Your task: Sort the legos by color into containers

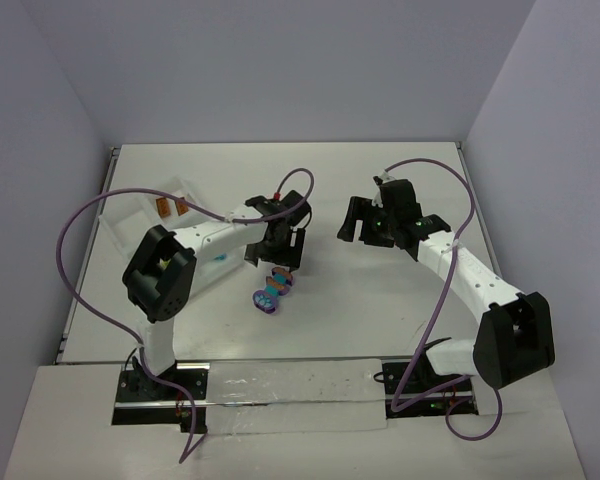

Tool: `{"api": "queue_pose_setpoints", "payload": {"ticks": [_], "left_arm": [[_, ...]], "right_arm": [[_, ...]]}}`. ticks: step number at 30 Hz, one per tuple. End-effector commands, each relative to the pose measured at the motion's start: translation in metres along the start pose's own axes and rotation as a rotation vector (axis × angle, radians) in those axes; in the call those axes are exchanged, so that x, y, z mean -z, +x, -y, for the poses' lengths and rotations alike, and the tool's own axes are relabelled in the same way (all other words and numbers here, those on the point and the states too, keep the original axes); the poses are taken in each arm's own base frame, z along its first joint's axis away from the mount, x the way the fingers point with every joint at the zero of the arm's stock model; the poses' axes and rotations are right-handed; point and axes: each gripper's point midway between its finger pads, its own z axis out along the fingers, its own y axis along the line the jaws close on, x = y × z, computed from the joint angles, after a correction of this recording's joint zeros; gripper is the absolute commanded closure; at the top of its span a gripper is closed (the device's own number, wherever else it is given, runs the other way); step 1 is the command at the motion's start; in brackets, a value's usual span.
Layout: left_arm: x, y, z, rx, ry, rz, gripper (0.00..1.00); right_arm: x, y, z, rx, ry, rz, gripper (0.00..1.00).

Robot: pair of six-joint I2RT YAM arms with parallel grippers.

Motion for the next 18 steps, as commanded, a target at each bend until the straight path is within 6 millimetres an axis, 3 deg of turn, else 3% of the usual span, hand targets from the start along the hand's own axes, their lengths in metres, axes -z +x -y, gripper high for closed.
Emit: {"api": "queue_pose_setpoints", "payload": {"ticks": [1,5,10,18], "left_arm": [[0.009,-0.008,0.014,-0.165,0.071,0.062,0.08],[0.007,-0.007,0.027,-0.235,0.100,0.054,0.08],[0.004,-0.013,0.030,-0.268,0.094,0.050,0.08],[-0.013,-0.001,0.031,-0.285,0.088,-0.002,0.06]], "right_arm": [[0.006,-0.007,-0.007,0.007,-0.022,0.039,0.13],[0.007,-0.008,-0.006,0.009,-0.019,0.042,0.13],[0.008,-0.007,-0.006,0.005,-0.018,0.041,0.13],[0.007,-0.007,-0.005,0.003,-0.013,0.039,0.13]]}}
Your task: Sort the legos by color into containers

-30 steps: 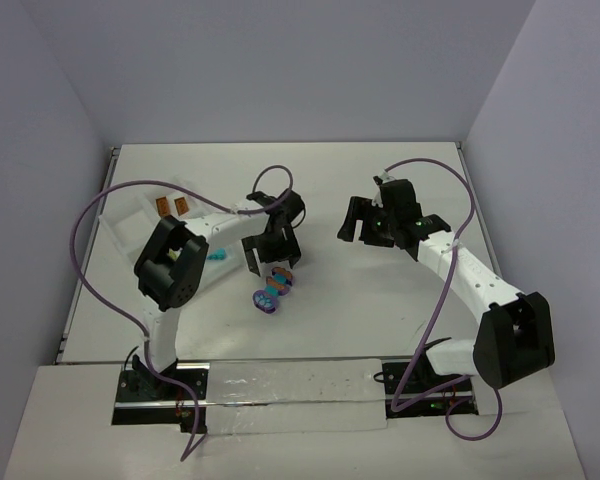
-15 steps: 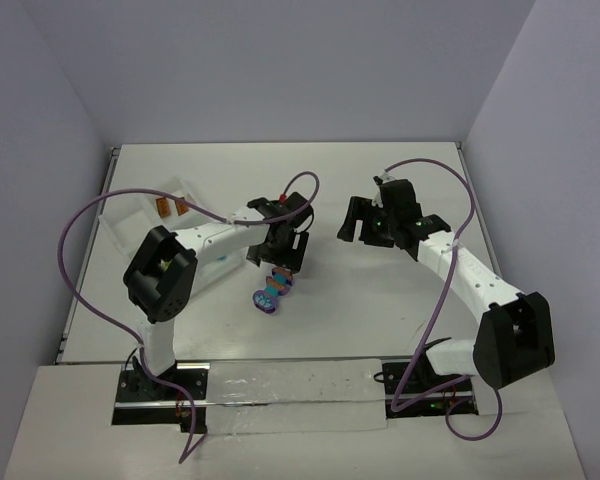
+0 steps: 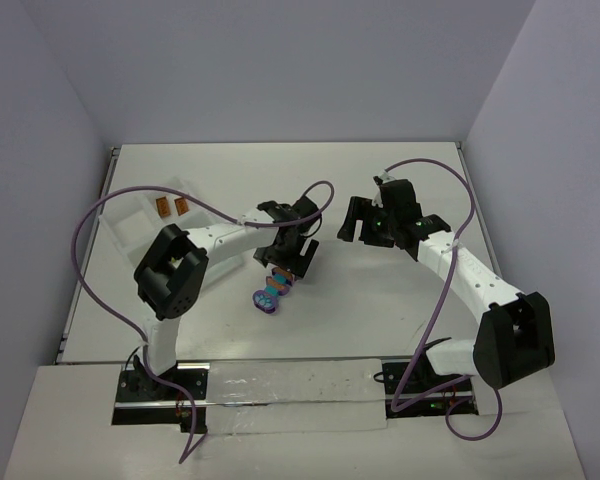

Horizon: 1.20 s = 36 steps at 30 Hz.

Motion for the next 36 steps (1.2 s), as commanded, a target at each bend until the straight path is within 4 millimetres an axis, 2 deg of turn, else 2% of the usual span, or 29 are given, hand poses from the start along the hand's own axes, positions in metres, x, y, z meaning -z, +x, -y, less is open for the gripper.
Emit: {"api": "queue_pose_setpoints", "payload": {"ticks": [1,5,16,23,28,30,32,35,36], "left_arm": [[-0.003,-0.009,0.006,-0.020,0.021,0.016,0.06],[-0.009,-0.009,0.007,-0.019,0.018,0.011,0.08],[-0.019,-0.004,0.007,-0.021,0.009,-0.007,0.22],[-0.018,-0.004,0.005,-0.023,0.001,-0.006,0.29],[-0.012,-0.009,0.002,-0.018,-0.015,0.008,0.41],[-0.009,-0.012,0.001,-0.012,-0.025,0.019,0.49],[-0.004,-0.018,-0.004,0.007,-0.059,0.036,0.61],[0.002,-0.025,-0.010,0.040,-0.105,0.038,0.90],[0.004,-0.028,-0.012,0.051,-0.115,0.043,0.96]], "right_arm": [[0.007,-0.007,-0.005,0.005,-0.013,0.039,0.13],[0.006,-0.008,-0.006,0.004,-0.014,0.039,0.13],[0.005,-0.008,-0.004,0.003,-0.006,0.034,0.13],[0.004,-0.011,-0.006,0.003,-0.008,0.035,0.13],[0.003,-0.010,-0.007,-0.002,-0.012,0.032,0.13],[0.003,-0.010,-0.009,-0.004,-0.019,0.031,0.13],[0.003,-0.011,-0.009,-0.004,-0.021,0.033,0.13],[0.003,-0.013,-0.009,-0.002,-0.019,0.037,0.13],[0.004,-0.013,-0.009,-0.002,-0.019,0.038,0.13]]}}
